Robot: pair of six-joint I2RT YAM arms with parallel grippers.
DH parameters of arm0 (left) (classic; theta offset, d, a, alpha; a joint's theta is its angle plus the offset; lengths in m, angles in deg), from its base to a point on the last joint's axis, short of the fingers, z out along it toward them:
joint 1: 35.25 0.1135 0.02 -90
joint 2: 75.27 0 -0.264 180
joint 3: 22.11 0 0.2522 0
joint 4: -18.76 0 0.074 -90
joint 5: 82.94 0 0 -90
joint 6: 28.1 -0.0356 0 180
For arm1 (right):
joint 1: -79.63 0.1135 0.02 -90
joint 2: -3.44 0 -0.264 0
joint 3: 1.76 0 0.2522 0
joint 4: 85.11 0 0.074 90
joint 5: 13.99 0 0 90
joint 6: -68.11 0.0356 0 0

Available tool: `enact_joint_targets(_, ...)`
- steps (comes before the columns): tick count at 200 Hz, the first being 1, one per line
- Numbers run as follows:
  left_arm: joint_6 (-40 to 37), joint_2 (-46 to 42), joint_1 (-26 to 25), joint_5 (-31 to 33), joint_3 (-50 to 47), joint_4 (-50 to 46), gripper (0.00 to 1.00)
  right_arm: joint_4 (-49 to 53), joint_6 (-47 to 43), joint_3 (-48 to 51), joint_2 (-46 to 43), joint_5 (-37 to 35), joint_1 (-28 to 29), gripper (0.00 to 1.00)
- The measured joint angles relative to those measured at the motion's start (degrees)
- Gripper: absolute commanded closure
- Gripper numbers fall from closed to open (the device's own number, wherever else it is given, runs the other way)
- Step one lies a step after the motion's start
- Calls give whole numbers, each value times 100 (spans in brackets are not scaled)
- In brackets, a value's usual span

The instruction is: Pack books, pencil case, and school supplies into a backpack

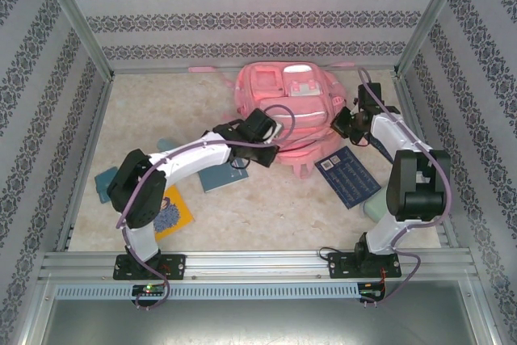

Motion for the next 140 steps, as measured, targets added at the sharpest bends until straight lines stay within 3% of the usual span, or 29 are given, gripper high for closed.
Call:
enact_joint_targets(11, 87, 92, -133, -11, 92, 0, 100, 92, -37, -175, 79, -79, -7, 63)
enact_joint_targets(22, 146, 229, -229, -22, 249, -26, 100, 85, -68, -278, 92, -234, -22, 53)
enact_joint_targets(50, 258, 629, -315, -52, 599, -136, 100, -92, -35, -295, -116, -420, -138, 50)
enact_joint_targets(87, 343, 1005, -323, -179, 920, -210, 100, -258, 361, 824, -1364, -420, -63, 45)
enact_joint_targets(113, 343, 1058, -323, -273, 1045, -219, 100, -380, 844, 1703, -2092, -323, 428, 40)
enact_joint_targets(140, 343, 1058, -323, -365, 1093, -219, 100, -634, 1521, 2363, -2238, -284, 1115, 40)
